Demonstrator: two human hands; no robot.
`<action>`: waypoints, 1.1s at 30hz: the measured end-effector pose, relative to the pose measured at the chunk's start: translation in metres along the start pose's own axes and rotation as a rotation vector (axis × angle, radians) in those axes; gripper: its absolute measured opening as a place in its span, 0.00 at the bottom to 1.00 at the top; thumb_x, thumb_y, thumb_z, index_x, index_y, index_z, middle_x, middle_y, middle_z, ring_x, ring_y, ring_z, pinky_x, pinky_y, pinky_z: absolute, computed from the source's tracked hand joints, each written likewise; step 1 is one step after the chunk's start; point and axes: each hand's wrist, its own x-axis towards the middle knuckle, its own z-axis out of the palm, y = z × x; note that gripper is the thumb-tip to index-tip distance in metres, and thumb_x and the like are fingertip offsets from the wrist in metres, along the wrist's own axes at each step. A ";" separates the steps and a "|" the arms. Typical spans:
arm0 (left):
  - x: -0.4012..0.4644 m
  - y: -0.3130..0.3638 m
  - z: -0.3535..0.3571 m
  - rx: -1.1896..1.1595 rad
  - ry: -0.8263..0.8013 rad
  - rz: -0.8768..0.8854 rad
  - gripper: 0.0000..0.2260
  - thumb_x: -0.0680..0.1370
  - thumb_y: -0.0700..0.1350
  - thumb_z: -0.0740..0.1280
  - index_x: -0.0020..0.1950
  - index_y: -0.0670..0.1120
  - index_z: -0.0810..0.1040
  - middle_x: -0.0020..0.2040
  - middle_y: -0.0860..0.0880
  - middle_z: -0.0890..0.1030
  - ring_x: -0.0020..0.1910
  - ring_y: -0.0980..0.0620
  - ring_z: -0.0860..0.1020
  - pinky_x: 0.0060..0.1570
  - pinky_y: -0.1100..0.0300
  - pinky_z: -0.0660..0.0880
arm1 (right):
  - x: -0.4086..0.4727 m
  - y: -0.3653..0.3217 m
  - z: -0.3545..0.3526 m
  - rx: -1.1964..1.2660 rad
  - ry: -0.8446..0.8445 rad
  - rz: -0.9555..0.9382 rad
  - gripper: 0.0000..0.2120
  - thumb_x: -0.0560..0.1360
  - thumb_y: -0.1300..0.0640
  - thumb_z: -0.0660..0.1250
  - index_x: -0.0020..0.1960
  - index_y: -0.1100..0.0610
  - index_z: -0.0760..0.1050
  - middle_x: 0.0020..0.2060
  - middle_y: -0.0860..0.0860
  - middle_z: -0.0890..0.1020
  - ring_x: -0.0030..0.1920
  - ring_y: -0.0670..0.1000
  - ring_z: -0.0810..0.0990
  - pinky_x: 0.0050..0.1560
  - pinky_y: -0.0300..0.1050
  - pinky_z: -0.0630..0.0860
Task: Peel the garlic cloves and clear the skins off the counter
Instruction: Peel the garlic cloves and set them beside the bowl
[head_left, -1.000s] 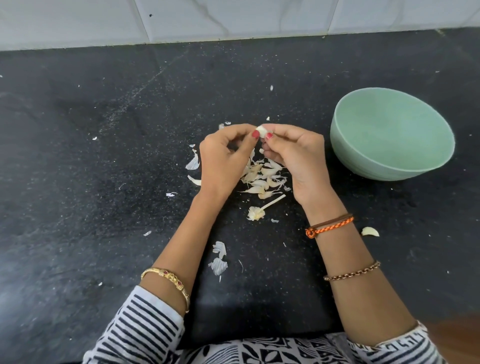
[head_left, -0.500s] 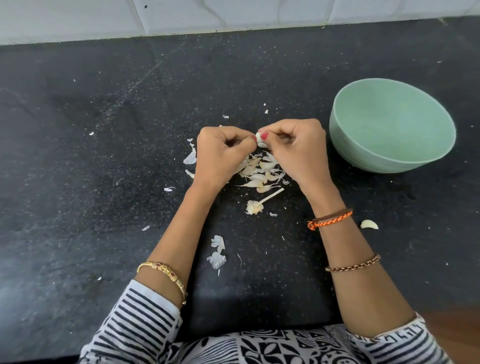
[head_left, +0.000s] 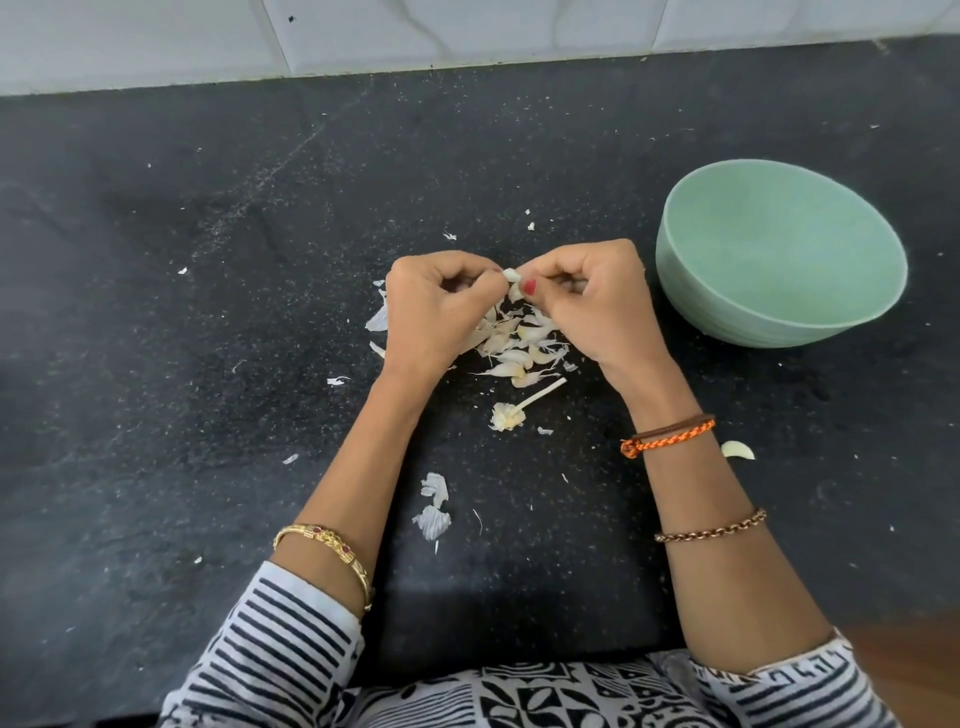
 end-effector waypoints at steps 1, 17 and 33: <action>0.000 0.000 0.000 -0.017 -0.008 -0.006 0.07 0.68 0.40 0.66 0.33 0.49 0.80 0.29 0.41 0.78 0.28 0.57 0.70 0.29 0.65 0.67 | 0.000 0.000 0.000 0.030 0.012 0.014 0.07 0.72 0.66 0.69 0.45 0.57 0.82 0.33 0.44 0.80 0.34 0.40 0.79 0.41 0.34 0.77; 0.002 -0.002 -0.004 -0.069 -0.120 -0.103 0.04 0.74 0.38 0.70 0.40 0.44 0.80 0.29 0.56 0.79 0.28 0.59 0.74 0.32 0.66 0.72 | -0.001 0.001 0.011 0.195 0.154 0.116 0.07 0.72 0.64 0.71 0.39 0.52 0.79 0.34 0.47 0.82 0.36 0.41 0.80 0.40 0.35 0.78; 0.006 -0.008 -0.006 0.021 -0.056 -0.060 0.09 0.76 0.38 0.68 0.38 0.51 0.77 0.26 0.59 0.73 0.28 0.59 0.67 0.33 0.66 0.68 | -0.003 0.004 0.017 -0.045 0.216 0.015 0.10 0.72 0.63 0.68 0.52 0.55 0.79 0.36 0.45 0.80 0.38 0.44 0.81 0.46 0.40 0.78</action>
